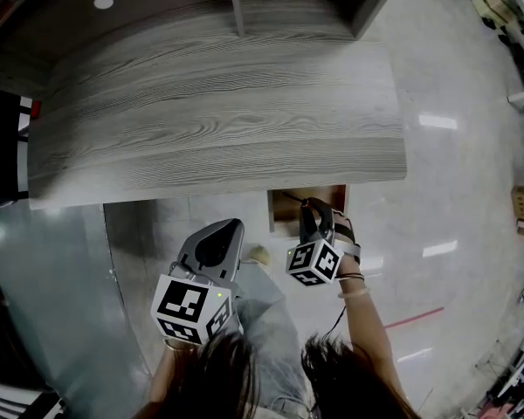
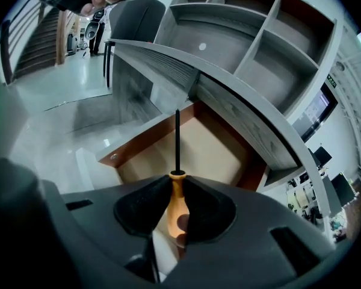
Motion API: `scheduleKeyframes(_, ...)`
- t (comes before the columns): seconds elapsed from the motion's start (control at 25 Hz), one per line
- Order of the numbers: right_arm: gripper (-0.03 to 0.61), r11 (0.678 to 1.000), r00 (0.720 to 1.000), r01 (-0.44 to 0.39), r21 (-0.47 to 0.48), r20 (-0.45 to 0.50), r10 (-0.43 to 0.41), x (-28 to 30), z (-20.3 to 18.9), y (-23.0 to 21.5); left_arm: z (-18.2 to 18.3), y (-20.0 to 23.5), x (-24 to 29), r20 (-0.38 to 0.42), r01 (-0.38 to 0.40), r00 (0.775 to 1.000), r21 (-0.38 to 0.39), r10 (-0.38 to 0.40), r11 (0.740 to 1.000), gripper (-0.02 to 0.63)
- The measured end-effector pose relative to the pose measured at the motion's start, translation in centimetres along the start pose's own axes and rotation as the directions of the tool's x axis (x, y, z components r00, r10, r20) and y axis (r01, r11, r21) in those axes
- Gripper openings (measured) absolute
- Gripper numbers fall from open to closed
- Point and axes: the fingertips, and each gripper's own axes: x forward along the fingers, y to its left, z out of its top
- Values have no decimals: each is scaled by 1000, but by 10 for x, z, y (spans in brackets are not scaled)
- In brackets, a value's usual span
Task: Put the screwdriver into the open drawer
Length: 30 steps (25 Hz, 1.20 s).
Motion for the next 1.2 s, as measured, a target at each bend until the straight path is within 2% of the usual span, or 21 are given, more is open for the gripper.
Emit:
scheduleKeyframes(0.72,86,998,996,-65,-25,-62,63,26,-10,5,-13,-1,13,-30,12,999,12,-11,1000,17)
scheduleKeyframes(1.2,86,989,984,-139,-40,-116,134,34,-17,20,-17,-3,16,-31,14,999,6,-14,1000,17)
